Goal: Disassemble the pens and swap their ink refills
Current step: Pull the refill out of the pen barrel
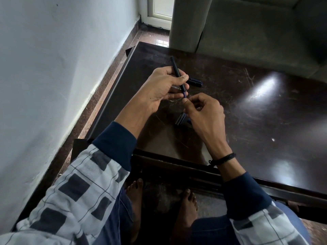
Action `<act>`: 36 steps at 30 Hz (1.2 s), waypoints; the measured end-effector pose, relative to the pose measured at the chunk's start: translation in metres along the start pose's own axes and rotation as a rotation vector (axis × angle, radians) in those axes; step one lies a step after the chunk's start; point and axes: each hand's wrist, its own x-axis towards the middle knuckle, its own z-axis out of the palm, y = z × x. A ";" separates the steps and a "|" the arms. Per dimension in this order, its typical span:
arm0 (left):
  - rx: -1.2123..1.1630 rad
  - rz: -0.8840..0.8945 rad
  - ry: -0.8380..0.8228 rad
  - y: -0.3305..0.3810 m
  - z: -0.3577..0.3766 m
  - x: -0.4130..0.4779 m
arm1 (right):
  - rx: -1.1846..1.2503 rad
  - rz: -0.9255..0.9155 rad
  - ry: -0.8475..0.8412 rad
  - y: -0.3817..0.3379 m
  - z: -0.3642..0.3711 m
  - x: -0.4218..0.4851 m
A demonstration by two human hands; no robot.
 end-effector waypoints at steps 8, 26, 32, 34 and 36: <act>0.013 0.001 0.001 0.000 0.000 0.000 | -0.004 0.009 -0.002 -0.001 0.000 -0.001; 0.011 -0.008 0.011 0.000 0.001 0.000 | -0.016 0.001 0.008 0.000 -0.001 0.000; 0.017 -0.001 0.006 0.001 0.001 -0.001 | -0.018 0.004 0.007 0.000 0.000 0.000; 0.015 0.000 0.004 0.001 0.000 -0.001 | -0.019 0.004 0.005 0.001 0.001 0.000; 0.014 0.000 0.006 0.001 0.000 -0.001 | -0.025 -0.001 0.007 0.001 0.001 0.000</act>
